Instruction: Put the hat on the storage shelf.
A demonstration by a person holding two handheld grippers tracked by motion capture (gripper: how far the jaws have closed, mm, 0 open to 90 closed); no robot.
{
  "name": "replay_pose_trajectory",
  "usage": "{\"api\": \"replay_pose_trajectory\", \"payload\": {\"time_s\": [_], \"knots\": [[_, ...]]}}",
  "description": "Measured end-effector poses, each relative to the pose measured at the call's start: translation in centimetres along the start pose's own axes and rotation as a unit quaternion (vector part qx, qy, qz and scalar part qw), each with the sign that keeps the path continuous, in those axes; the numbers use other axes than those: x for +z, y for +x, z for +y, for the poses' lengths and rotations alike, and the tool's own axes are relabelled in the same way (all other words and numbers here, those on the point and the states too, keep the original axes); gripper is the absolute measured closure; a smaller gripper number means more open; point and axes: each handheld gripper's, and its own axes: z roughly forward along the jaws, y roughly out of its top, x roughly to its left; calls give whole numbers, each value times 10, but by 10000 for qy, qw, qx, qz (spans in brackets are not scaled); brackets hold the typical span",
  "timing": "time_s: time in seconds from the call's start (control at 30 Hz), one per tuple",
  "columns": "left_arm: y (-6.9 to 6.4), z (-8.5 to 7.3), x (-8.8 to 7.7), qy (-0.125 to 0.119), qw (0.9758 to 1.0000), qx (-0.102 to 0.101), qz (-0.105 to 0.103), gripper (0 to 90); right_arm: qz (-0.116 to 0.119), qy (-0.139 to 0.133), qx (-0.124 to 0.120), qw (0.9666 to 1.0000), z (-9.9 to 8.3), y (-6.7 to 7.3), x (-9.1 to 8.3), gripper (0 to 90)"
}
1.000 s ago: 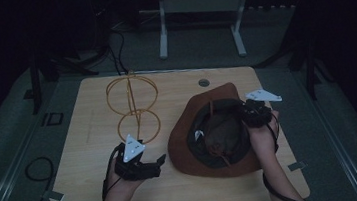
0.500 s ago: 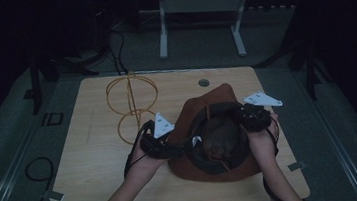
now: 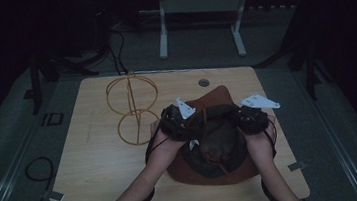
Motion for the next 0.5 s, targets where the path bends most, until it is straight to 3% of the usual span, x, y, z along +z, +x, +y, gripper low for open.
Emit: {"api": "replay_pose_trajectory", "payload": {"time_s": [0.07,0.13,0.17,0.3,0.37,0.5], "knots": [[-1,2,4,96,10000,-20,-12,271,-6,-33,-74,10000,1,4,-2,845],[-3,2,6,136,9998,11,112,308,0,-48,-77,10000,1,5,-4,845],[-4,2,7,162,9998,49,126,362,6,-62,-72,10000,1,6,-5,845],[-3,3,8,-32,9997,-143,188,663,-4,-80,-71,9999,2,8,-7,845],[-3,5,7,-76,9997,-79,212,797,27,-69,-91,9999,2,9,-8,844],[1,9,3,-195,9996,-166,141,867,88,-122,-93,9998,1,11,-12,841]]}}
